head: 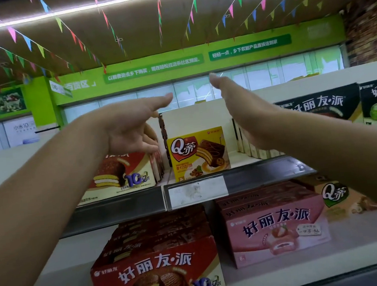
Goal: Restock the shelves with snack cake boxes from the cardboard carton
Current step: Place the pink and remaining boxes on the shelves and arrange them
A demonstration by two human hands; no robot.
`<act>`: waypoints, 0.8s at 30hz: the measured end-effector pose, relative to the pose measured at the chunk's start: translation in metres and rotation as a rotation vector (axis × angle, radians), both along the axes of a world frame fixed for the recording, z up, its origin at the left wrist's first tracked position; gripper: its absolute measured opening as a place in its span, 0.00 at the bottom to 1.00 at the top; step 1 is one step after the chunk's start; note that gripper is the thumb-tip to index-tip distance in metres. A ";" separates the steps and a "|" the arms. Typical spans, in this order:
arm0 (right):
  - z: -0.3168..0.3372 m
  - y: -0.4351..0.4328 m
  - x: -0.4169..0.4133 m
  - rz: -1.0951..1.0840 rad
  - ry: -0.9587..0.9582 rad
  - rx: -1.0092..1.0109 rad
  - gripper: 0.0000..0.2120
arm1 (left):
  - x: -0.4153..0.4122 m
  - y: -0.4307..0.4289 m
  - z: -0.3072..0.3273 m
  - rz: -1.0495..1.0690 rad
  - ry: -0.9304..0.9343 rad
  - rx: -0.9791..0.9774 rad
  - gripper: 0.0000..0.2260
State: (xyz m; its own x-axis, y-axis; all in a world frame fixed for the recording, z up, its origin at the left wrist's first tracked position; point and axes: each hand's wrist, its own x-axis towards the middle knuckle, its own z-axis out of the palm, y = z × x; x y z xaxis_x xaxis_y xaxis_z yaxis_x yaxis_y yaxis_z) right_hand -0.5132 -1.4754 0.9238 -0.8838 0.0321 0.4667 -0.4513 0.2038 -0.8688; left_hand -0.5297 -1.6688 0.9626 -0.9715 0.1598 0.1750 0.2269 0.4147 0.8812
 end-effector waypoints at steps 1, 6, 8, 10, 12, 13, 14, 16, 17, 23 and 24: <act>0.004 0.005 0.006 0.009 0.053 0.019 0.32 | 0.004 0.001 0.004 0.007 0.037 0.002 0.37; 0.029 0.043 0.032 0.021 0.238 0.063 0.32 | 0.018 0.026 0.023 0.002 0.214 -0.059 0.33; 0.039 0.065 0.038 -0.040 0.275 0.079 0.33 | 0.020 0.044 0.026 0.007 0.263 -0.055 0.33; 0.046 0.089 0.039 -0.120 0.288 0.088 0.33 | 0.020 0.066 0.026 0.002 0.292 -0.046 0.33; 0.050 0.115 0.037 -0.187 0.277 0.103 0.34 | 0.019 0.090 0.024 -0.019 0.302 -0.015 0.34; 0.050 0.128 0.035 -0.212 0.262 0.115 0.35 | 0.018 0.103 0.023 -0.029 0.300 -0.001 0.34; 0.051 0.140 0.034 -0.233 0.243 0.129 0.36 | 0.018 0.115 0.021 -0.035 0.297 0.014 0.33; 0.048 0.163 0.028 -0.269 0.190 0.159 0.37 | 0.016 0.138 0.016 -0.033 0.290 0.056 0.31; 0.045 0.174 0.024 -0.286 0.159 0.166 0.37 | 0.015 0.148 0.013 -0.030 0.283 0.083 0.31; 0.016 0.220 0.004 -0.257 -0.004 0.134 0.37 | 0.006 0.193 -0.006 -0.004 0.219 0.221 0.27; 0.012 0.223 0.002 -0.231 -0.010 0.118 0.36 | 0.004 0.198 -0.009 0.008 0.197 0.258 0.28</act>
